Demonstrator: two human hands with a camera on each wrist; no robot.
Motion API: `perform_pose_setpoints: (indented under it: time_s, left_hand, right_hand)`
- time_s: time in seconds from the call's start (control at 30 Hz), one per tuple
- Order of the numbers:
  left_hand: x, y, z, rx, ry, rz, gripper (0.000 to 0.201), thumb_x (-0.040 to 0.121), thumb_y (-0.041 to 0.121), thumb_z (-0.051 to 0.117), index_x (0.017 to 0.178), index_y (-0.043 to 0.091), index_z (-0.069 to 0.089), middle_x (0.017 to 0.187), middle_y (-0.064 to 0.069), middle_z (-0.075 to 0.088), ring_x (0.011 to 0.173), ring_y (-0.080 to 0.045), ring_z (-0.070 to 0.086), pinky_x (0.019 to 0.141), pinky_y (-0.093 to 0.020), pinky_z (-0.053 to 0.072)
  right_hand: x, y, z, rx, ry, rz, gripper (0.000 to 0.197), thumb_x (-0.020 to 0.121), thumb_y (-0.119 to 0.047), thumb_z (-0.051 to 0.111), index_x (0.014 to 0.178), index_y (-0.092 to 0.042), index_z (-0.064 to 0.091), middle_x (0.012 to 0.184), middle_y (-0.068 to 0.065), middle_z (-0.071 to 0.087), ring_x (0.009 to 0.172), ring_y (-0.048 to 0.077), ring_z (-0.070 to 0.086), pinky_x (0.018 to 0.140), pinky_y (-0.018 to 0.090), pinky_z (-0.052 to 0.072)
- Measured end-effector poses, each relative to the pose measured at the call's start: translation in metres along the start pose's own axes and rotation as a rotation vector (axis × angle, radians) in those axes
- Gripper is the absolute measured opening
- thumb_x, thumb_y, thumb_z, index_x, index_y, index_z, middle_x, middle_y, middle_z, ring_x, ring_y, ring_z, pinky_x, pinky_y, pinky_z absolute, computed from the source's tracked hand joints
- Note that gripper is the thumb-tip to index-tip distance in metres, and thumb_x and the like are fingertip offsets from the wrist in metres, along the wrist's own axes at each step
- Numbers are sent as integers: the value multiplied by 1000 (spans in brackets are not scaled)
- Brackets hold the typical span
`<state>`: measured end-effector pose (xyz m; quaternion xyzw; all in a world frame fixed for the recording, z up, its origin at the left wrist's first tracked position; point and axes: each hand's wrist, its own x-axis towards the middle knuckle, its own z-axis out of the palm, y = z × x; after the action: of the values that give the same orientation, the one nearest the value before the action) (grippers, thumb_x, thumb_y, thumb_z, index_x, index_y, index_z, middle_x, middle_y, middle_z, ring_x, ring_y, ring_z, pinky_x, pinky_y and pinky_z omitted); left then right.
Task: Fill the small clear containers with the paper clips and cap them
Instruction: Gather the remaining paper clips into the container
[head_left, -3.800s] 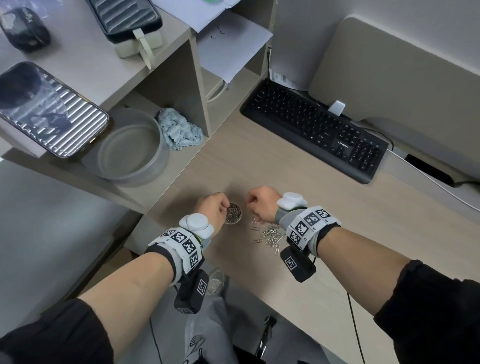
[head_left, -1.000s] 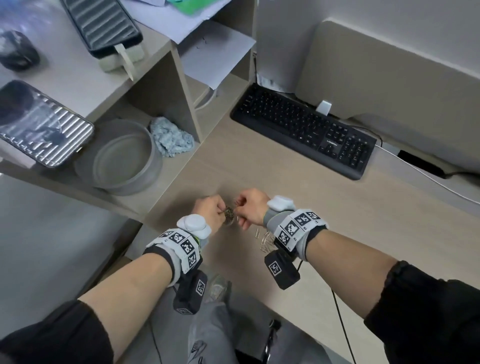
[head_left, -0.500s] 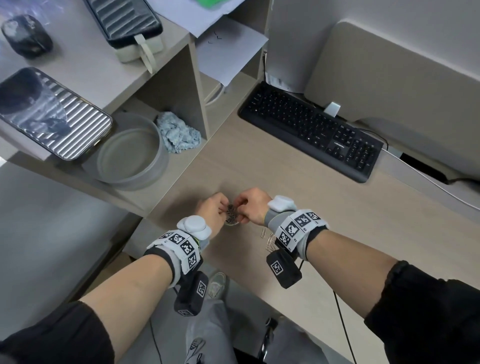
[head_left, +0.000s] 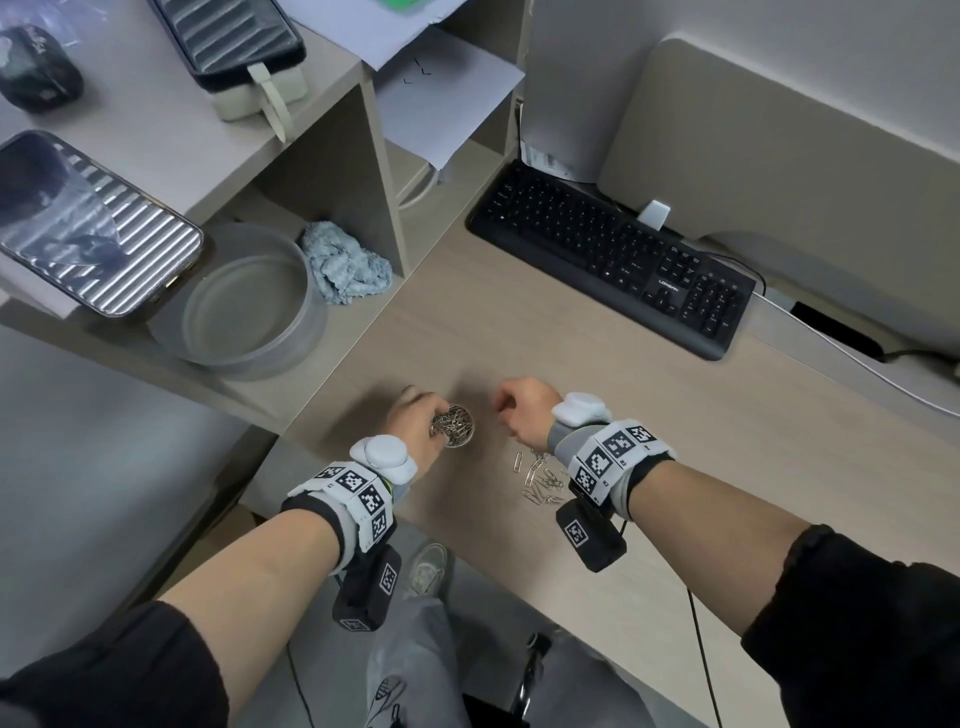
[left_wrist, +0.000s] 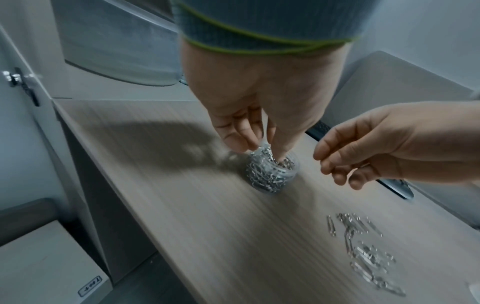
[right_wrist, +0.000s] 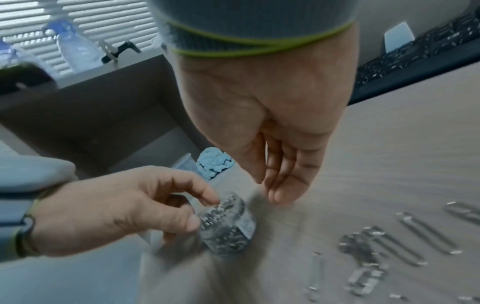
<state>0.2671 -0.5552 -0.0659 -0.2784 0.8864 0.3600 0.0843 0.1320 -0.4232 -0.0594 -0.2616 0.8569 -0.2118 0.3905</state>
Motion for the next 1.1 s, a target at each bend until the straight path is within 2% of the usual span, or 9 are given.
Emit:
perform_pose_setpoints:
  time_s: [0.2,0.33,0.5,0.63,0.7,0.83,0.9,1.0,1.1]
  left_hand:
    - [-4,6,13,18,-5,-30,29,78,6,73,106,10,66,123,-9,42,99,-26,55,82,-14,32]
    - [0,13,10,62,10,-40,26,79,19,76,101,17,62,111,-1,44,87,-21,53,76,-24,39]
    - [7,15,18,127,-66,-21,6,83,16,68,89,17,69,95,-1,54,84,-27,61,77,-36,51]
    - [8,20,18,192,-70,-41,5,83,21,63,84,25,66,96,2,53,78,-28,61,72,-35,53]
    - [3,27,15,222,-37,-38,4,85,26,62,88,26,64,98,3,51,78,-27,61,69,-32,51]
    - [-10,49,19,257,-106,40,13,89,32,57,99,25,57,103,2,59,90,-25,59,76,-35,51]
    - [-16,60,33,290,-214,85,23,88,32,59,109,23,53,112,0,56,93,-25,60,80,-39,51]
    - [-22,70,61,350,-332,128,53,84,33,70,126,18,42,126,-4,43,96,-31,62,81,-43,52]
    - [-22,69,84,434,-327,130,79,75,40,79,133,14,33,131,-8,36,99,-32,62,78,-43,53]
  right_hand:
    - [-8,37,-8,-301,2,15,32,86,-1,46,107,-16,64,108,9,65,93,31,63,79,34,53]
    - [-13,55,-15,-392,-20,67,25,83,-4,51,104,-15,60,103,8,64,94,30,63,75,32,49]
    - [-19,70,-12,-394,-54,114,11,85,-19,53,96,-22,54,97,6,66,83,30,64,75,35,54]
    - [-25,78,-9,-373,-72,110,13,86,-18,53,98,-20,57,96,5,65,84,29,64,74,33,53]
    - [-28,80,-10,-340,-59,111,13,83,-14,52,93,-21,57,95,5,66,83,29,65,74,35,56]
    - [-37,89,-20,-375,-44,147,13,85,-15,48,97,-19,52,93,7,66,80,30,65,73,37,55]
    - [-44,95,-22,-381,-74,166,21,85,-28,55,103,-18,50,94,7,66,80,29,66,75,38,56]
    - [-53,100,-18,-377,-94,154,46,78,-46,65,107,-18,44,93,6,65,77,28,65,71,40,56]
    - [-56,102,-6,-392,-93,81,55,79,-43,71,112,-13,40,98,9,64,75,28,58,64,36,46]
